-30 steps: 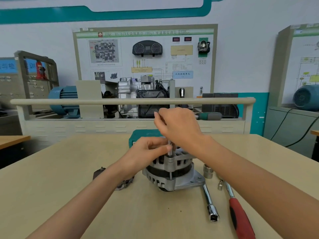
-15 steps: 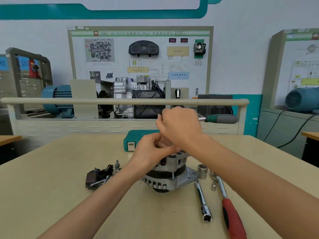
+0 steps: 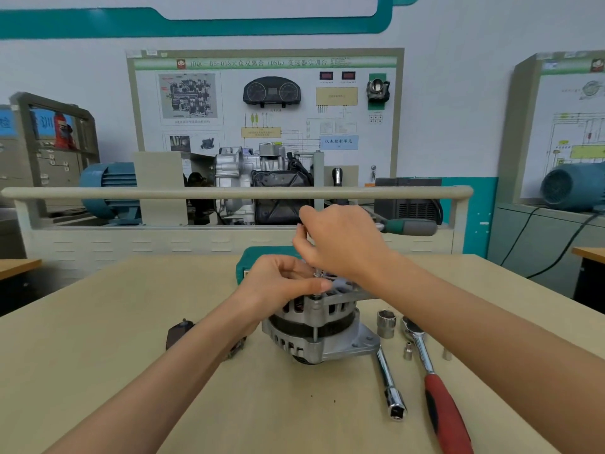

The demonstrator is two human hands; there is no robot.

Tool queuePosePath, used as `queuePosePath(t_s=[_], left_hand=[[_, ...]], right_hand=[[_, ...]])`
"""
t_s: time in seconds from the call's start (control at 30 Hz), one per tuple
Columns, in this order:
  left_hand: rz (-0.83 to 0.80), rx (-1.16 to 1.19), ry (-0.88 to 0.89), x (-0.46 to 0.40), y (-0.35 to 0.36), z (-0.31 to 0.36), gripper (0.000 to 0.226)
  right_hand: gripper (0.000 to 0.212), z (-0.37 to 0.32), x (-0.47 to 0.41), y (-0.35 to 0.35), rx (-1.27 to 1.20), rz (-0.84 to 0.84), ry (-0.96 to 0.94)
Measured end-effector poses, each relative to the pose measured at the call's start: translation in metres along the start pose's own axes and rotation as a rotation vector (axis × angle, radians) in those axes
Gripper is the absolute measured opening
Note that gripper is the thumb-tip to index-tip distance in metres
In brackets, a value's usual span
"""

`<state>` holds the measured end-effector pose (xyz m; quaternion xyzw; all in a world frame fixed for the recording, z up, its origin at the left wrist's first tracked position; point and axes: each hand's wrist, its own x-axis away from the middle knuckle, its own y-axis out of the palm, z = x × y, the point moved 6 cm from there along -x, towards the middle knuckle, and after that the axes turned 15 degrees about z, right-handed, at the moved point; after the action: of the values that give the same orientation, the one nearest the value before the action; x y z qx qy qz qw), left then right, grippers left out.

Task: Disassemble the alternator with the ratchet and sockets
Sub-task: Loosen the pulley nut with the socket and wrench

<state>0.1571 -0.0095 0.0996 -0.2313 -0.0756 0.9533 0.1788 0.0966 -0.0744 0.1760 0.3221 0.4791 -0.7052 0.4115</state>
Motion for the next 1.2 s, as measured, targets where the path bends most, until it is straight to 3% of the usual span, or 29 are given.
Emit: queuePosePath(t_s=[0.17, 0.33, 0.43, 0.5, 0.6, 0.67, 0.77, 1.0, 1.07, 1.2], left_hand=[[0.059, -0.024, 0.092, 0.005, -0.001, 0.000, 0.018], [-0.207, 0.076, 0.115, 0.011, -0.003, -0.003, 0.017], [-0.250, 0.099, 0.064, 0.006, -0.007, -0.004, 0.017], [-0.236, 0.111, 0.040, 0.001, -0.011, -0.002, 0.020], [-0.117, 0.111, 0.023, -0.007, -0.016, 0.000, 0.030], [-0.002, -0.013, 0.067, -0.008, -0.016, 0.000, 0.038], [0.115, -0.158, 0.136, -0.009, -0.017, 0.003, 0.039], [-0.209, 0.084, 0.081, -0.002, -0.022, -0.006, 0.020], [-0.213, 0.099, 0.079, -0.002, -0.021, -0.003, 0.018], [-0.050, 0.019, 0.059, -0.009, -0.025, 0.003, 0.014]], right_hand=[[0.028, 0.000, -0.012, 0.004, 0.048, -0.045, 0.081], [0.027, -0.009, -0.009, -0.009, -0.121, 0.147, 0.010], [0.028, -0.012, -0.011, -0.010, -0.204, 0.127, -0.072], [0.029, -0.014, -0.013, -0.002, -0.181, 0.030, -0.085], [0.017, -0.013, -0.019, 0.013, -0.044, -0.147, 0.051], [0.006, -0.018, -0.025, 0.015, 0.085, -0.248, 0.127], [0.010, -0.026, -0.032, 0.014, 0.147, -0.290, 0.078], [0.015, -0.021, -0.030, 0.009, -0.044, -0.149, -0.068], [0.015, -0.021, -0.028, 0.009, -0.092, -0.155, -0.070], [0.008, -0.016, -0.027, 0.014, -0.007, -0.254, 0.081]])
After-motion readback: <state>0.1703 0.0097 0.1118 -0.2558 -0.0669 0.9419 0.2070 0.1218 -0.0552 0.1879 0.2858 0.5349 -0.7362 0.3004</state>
